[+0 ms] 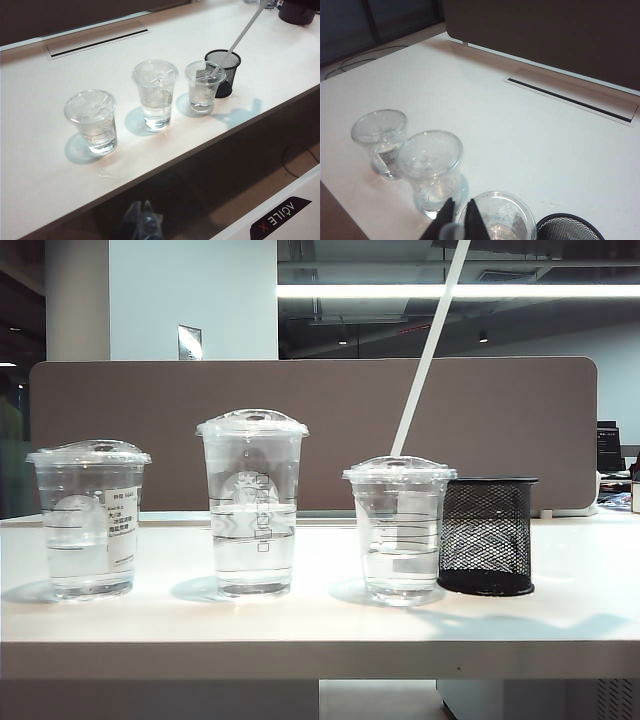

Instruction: Pick up the straw and insert it into the small coffee cup.

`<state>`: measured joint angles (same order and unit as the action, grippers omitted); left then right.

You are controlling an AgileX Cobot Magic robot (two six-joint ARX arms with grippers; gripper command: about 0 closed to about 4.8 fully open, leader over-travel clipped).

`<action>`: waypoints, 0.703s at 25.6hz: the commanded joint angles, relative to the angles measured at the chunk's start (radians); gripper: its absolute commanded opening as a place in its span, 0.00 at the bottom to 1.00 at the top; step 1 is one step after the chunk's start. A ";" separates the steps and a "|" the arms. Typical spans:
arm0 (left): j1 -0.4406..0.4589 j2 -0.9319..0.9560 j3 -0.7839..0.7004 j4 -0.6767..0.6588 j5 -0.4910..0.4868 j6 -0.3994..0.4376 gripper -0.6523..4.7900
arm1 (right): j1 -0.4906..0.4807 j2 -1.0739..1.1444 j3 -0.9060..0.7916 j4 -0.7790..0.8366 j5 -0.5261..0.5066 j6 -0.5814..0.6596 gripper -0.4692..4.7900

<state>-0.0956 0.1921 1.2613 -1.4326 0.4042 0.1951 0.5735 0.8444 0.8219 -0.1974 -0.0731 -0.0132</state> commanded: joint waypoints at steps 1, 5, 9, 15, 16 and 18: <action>0.000 0.000 0.002 -0.002 0.000 0.007 0.11 | 0.001 0.017 0.005 0.017 -0.006 -0.002 0.16; 0.000 0.000 0.002 -0.002 0.000 0.007 0.11 | 0.001 0.053 0.004 0.020 -0.009 -0.002 0.17; 0.000 0.000 0.002 -0.002 0.000 0.008 0.11 | 0.001 0.109 0.004 0.059 -0.033 -0.002 0.29; 0.000 0.000 0.002 -0.002 0.000 0.008 0.11 | 0.000 0.213 0.005 0.187 -0.103 -0.002 1.00; 0.000 0.000 0.002 -0.002 0.000 0.008 0.11 | 0.000 0.185 0.005 0.234 -0.124 -0.002 0.98; 0.000 0.000 -0.003 -0.002 0.001 0.006 0.11 | 0.000 0.129 0.005 0.266 -0.132 -0.002 0.53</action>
<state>-0.0956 0.1921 1.2610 -1.4330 0.4042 0.1951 0.5732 1.0153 0.8200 0.0010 -0.1890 -0.0128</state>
